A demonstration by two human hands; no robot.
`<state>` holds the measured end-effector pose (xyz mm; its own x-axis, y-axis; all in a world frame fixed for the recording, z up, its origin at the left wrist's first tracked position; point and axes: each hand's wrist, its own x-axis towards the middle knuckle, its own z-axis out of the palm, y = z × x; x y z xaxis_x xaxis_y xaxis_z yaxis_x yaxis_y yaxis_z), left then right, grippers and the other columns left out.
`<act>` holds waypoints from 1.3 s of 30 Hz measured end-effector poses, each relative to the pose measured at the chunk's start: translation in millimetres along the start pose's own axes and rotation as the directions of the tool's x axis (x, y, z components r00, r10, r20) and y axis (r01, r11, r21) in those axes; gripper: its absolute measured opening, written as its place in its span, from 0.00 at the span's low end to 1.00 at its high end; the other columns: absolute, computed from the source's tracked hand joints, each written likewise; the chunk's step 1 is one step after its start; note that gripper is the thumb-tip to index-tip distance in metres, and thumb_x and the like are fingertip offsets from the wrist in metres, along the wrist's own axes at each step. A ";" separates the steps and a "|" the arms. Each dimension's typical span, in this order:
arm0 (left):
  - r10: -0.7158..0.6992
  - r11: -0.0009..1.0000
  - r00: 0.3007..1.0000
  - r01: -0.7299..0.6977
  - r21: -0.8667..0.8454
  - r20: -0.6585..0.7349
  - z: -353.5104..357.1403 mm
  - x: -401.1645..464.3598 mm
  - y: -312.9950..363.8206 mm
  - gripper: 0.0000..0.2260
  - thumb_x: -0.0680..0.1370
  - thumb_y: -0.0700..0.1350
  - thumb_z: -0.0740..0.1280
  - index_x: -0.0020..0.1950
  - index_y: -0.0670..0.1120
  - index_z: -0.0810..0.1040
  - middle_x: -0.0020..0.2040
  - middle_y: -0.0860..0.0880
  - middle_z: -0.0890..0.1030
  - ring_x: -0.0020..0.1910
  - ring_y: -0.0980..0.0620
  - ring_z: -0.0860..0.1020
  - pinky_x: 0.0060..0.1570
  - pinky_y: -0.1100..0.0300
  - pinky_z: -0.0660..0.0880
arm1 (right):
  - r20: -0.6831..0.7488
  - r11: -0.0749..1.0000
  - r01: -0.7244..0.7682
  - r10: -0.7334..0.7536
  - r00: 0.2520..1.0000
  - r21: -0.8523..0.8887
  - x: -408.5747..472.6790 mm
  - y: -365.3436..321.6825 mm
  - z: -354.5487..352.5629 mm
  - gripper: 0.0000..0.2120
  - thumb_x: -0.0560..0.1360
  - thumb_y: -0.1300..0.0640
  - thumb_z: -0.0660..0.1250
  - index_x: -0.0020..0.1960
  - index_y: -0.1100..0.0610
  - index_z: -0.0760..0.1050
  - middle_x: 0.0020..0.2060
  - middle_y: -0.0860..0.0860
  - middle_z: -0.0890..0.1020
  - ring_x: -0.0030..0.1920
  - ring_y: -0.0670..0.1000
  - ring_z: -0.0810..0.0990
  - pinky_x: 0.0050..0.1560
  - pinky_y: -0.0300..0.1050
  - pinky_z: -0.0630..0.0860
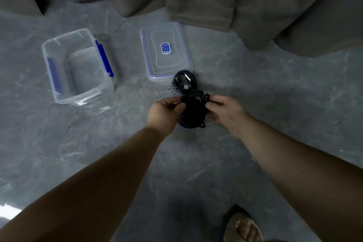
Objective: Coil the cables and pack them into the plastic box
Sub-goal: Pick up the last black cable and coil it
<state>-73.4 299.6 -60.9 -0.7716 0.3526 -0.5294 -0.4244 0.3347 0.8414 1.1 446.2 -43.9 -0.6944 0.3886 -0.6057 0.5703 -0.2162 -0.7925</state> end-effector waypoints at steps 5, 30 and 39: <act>-0.011 1.000 1.000 0.011 -0.004 -0.027 4.6 21.9 -29.8 0.08 0.79 0.35 0.66 0.54 0.45 0.79 0.38 0.51 0.81 0.27 0.64 0.78 0.28 0.71 0.73 | -0.009 1.000 0.009 -0.009 1.000 -0.020 30.8 31.2 -0.1 0.11 0.78 0.64 0.65 0.58 0.55 0.72 0.38 0.49 0.77 0.36 0.47 0.76 0.38 0.39 0.72; -0.050 0.957 0.983 0.098 0.274 -0.176 13.5 52.5 -70.4 0.23 0.77 0.48 0.70 0.69 0.42 0.73 0.63 0.43 0.78 0.61 0.45 0.77 0.62 0.49 0.74 | -0.098 0.982 0.051 -0.069 0.993 -0.180 76.2 75.5 8.3 0.14 0.76 0.61 0.66 0.61 0.59 0.75 0.50 0.55 0.81 0.50 0.52 0.79 0.55 0.47 0.74; -0.233 0.972 0.972 0.234 0.031 -0.023 10.9 49.5 -78.9 0.15 0.80 0.53 0.66 0.60 0.44 0.79 0.56 0.45 0.82 0.55 0.47 0.79 0.46 0.55 0.75 | -0.015 0.990 -0.135 0.135 0.991 -0.025 75.8 74.8 13.8 0.07 0.76 0.57 0.63 0.52 0.56 0.76 0.49 0.58 0.80 0.50 0.57 0.79 0.48 0.47 0.73</act>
<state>-73.0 300.2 -154.7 -0.6623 0.2445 -0.7082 -0.5779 0.4350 0.6906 -15.0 447.1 -150.1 -0.6045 0.3689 -0.7060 0.6699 -0.2441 -0.7012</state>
